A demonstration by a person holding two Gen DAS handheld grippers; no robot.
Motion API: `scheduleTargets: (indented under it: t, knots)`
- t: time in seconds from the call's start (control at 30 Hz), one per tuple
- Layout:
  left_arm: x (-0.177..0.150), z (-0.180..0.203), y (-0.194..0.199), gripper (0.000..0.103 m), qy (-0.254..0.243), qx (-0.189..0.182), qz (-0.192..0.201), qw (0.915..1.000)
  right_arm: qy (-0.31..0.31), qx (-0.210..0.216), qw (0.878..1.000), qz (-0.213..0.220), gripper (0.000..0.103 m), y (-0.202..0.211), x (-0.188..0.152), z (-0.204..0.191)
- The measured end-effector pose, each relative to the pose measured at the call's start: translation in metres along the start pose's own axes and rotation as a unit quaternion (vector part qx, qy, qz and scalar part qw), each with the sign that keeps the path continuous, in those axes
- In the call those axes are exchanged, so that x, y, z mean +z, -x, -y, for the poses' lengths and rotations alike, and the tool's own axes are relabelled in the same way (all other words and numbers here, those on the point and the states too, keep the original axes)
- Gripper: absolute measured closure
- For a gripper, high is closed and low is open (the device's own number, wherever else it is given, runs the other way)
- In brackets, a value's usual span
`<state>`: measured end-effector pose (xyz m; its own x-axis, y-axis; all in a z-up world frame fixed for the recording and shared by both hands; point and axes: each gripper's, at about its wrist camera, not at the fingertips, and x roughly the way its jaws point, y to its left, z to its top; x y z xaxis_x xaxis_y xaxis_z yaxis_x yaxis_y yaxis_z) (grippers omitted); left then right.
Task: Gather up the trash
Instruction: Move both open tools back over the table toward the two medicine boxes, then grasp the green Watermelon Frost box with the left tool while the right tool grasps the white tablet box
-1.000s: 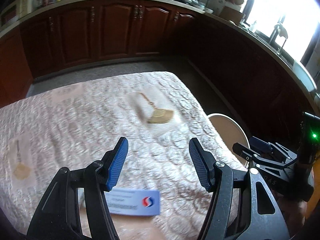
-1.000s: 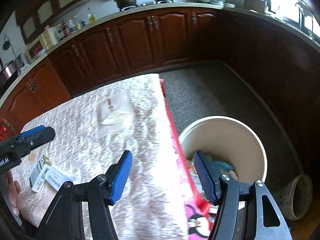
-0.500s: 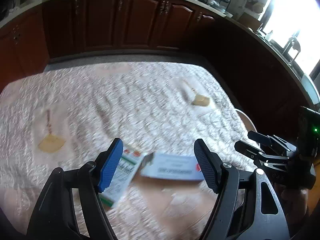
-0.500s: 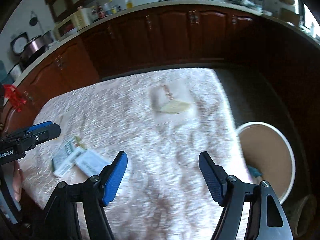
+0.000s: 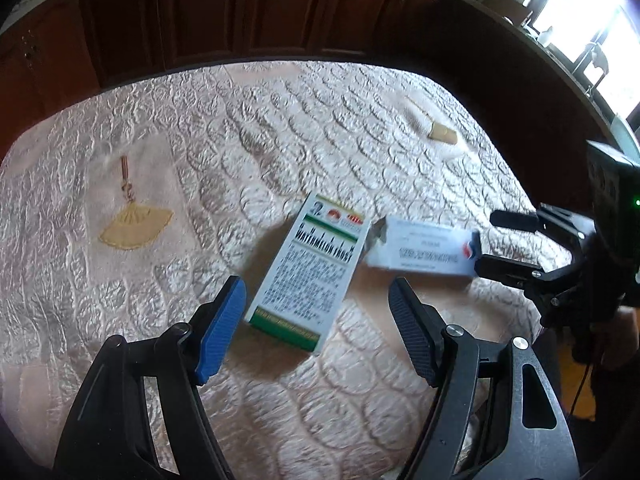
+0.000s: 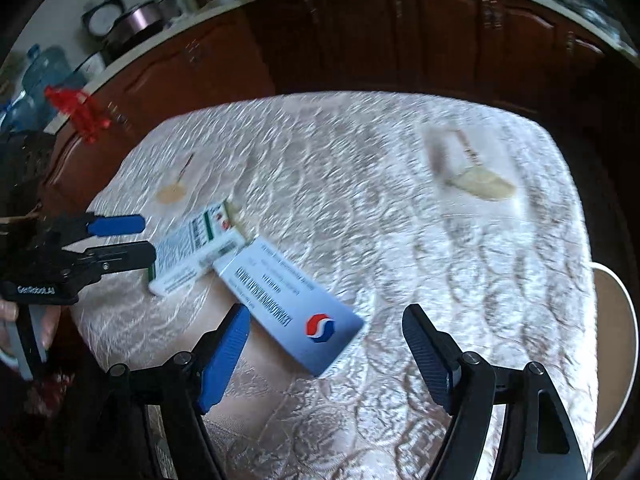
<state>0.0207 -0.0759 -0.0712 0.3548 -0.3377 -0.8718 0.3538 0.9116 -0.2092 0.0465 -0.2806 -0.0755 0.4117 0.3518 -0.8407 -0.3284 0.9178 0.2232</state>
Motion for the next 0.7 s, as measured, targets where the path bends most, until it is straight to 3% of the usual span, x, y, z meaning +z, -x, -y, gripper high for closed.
scheduleTargets:
  t: [0.23, 0.33, 0.4, 0.5, 0.63, 0.7]
  knots:
    - [0.0, -0.007, 0.002, 0.03, 0.003, -0.004, -0.004, 1.0, 0.094, 0.016, 0.995, -0.042, 0.019, -0.027, 0.006, -0.021]
    - [0.002, -0.004, 0.0, 0.03, -0.002, -0.006, -0.005, 1.0, 0.104, -0.003, 0.993, -0.053, 0.02, -0.043, 0.009, -0.022]
    - [0.004, -0.001, -0.005, 0.03, -0.011, -0.003, -0.006, 0.9999, 0.094, -0.011, 0.994, -0.061, 0.035, -0.051, 0.008, -0.02]
    - [0.007, 0.002, -0.014, 0.03, -0.027, 0.002, -0.011, 0.9996, 0.059, -0.03, 0.997, -0.046, 0.047, -0.046, 0.007, -0.012]
    - [0.011, 0.012, -0.026, 0.03, -0.058, 0.015, -0.016, 0.9981, -0.034, -0.054, 0.998, -0.024, 0.049, -0.032, 0.0, 0.013]
    - [0.013, 0.015, -0.033, 0.03, -0.07, 0.023, -0.022, 0.9971, -0.046, -0.066, 0.997, -0.023, 0.049, -0.029, -0.005, 0.016]
